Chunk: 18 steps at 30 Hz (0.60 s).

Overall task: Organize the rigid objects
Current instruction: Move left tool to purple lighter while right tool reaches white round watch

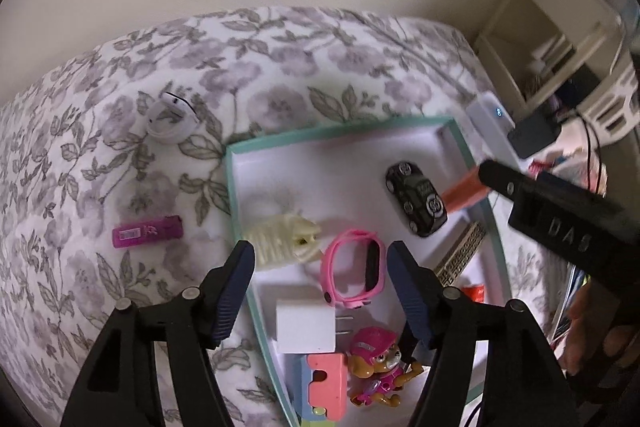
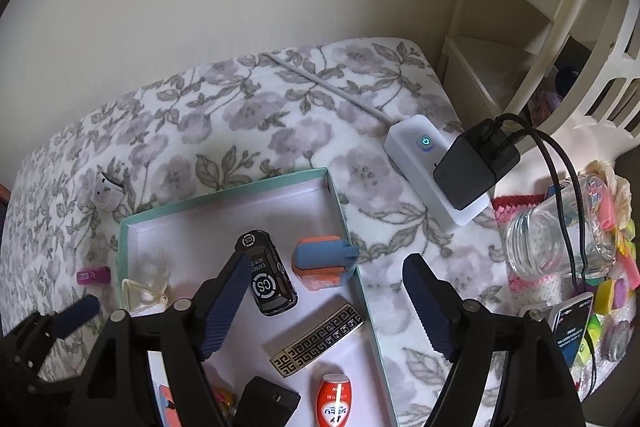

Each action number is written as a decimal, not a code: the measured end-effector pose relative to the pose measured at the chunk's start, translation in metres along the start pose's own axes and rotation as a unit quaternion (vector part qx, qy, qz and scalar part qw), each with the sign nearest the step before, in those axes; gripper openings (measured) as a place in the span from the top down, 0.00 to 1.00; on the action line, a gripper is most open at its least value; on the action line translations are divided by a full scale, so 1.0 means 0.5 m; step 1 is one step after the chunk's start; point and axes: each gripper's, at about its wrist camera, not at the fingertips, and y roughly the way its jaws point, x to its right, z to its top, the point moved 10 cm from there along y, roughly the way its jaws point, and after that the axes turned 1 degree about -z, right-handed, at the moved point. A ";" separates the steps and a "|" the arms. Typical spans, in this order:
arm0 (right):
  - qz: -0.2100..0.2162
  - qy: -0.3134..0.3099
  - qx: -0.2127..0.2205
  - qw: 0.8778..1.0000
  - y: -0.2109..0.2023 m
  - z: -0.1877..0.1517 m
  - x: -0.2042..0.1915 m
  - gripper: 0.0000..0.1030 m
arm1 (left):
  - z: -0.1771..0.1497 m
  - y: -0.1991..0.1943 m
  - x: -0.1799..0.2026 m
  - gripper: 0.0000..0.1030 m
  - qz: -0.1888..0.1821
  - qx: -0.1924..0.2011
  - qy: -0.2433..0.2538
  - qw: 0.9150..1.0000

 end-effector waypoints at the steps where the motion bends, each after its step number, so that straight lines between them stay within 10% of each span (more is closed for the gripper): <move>1: 0.001 -0.001 0.001 1.000 -0.001 0.001 -0.002 0.19 | 0.006 -0.006 -0.010 0.32 0.001 0.005 -0.007 1.000; 14: 0.023 -0.042 0.012 0.999 -0.008 0.002 -0.097 0.05 | 0.050 -0.053 -0.238 0.30 0.055 0.043 -0.152 0.986; 18: 0.039 -0.058 0.014 0.997 -0.013 -0.001 -0.143 0.04 | 0.044 -0.057 -0.305 0.12 0.056 0.044 -0.199 0.977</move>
